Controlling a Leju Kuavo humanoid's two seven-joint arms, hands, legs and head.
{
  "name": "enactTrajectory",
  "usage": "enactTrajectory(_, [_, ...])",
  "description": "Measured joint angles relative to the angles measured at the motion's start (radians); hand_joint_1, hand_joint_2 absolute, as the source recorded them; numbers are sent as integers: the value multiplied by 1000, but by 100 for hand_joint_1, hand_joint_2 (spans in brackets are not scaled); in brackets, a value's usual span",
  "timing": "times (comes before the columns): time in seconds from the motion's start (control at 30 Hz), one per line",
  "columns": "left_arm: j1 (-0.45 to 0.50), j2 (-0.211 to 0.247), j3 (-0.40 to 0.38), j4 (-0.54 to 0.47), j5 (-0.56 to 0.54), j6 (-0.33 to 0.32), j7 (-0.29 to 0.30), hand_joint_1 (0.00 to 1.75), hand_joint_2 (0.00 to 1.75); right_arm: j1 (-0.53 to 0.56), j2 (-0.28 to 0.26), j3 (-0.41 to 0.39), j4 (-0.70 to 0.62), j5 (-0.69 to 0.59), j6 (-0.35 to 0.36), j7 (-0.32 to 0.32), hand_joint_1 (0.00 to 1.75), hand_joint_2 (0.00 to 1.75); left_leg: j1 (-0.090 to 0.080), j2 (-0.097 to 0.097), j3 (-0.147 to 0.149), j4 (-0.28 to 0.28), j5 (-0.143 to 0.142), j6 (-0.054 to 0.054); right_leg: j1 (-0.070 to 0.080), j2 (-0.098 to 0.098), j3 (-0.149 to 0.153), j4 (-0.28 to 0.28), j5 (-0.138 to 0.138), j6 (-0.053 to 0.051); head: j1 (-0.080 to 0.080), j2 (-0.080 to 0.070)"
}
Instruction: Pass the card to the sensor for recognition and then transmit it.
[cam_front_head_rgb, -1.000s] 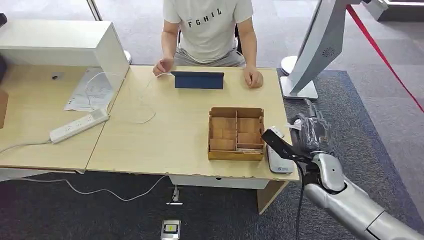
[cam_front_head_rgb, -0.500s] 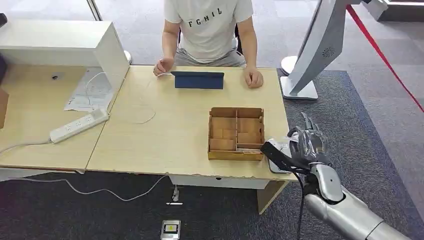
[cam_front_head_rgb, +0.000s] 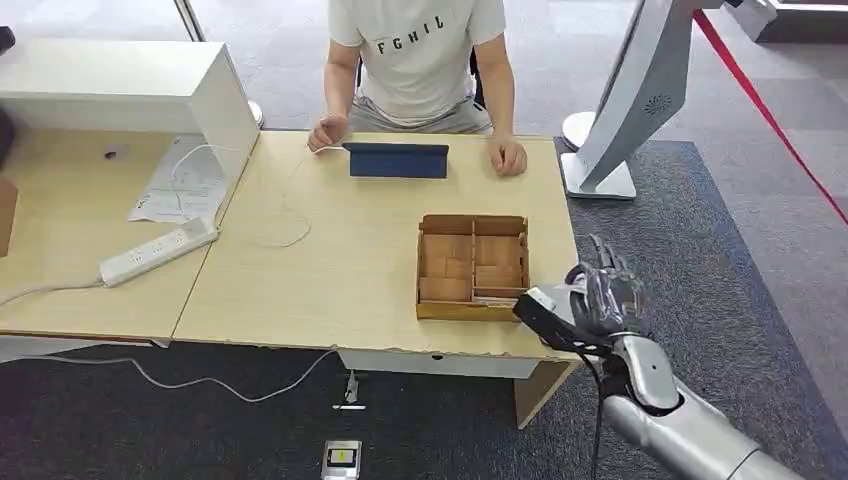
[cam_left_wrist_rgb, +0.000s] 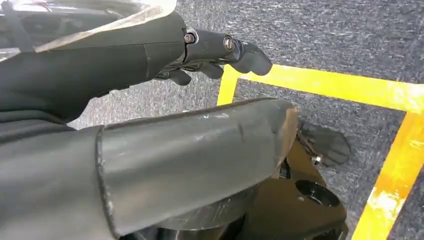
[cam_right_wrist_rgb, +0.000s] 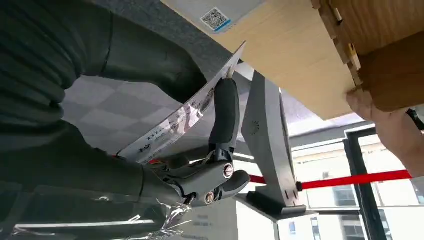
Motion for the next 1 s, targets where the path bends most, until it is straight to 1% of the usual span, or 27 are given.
enactTrajectory(0.07, [0,2,0,0,1,-33,20,0,0,4,5,1,6,-4,2,-1,175,175,0,0,0,0,0,0,0,0,0,0,0,0,0,0])
enactTrajectory(0.13, [1,6,1,0,2,-65,41,0,0,3,10,0,19,-19,8,-18,175,175,0,0,0,0,0,0,0,0,0,0,0,0,0,0])
enactTrajectory(0.23, [1,7,1,0,2,-83,43,0,0,2,13,0,39,-37,13,-35,175,175,0,0,0,0,0,0,0,0,0,0,0,0,1,0])
enactTrajectory(0.63, [1,7,2,0,2,-98,9,0,0,11,47,3,108,-49,4,-53,175,175,0,0,0,0,0,0,0,0,0,0,0,0,0,0])
enactTrajectory(0.77, [1,8,2,0,1,-117,1,0,0,13,59,10,140,-71,-2,-73,175,175,0,0,0,0,0,0,0,0,0,0,0,0,1,0])
enactTrajectory(1.0, [1,9,2,0,0,-124,-13,0,0,28,77,17,200,-117,-27,-103,175,175,0,0,0,0,0,0,0,0,0,0,0,0,1,0])
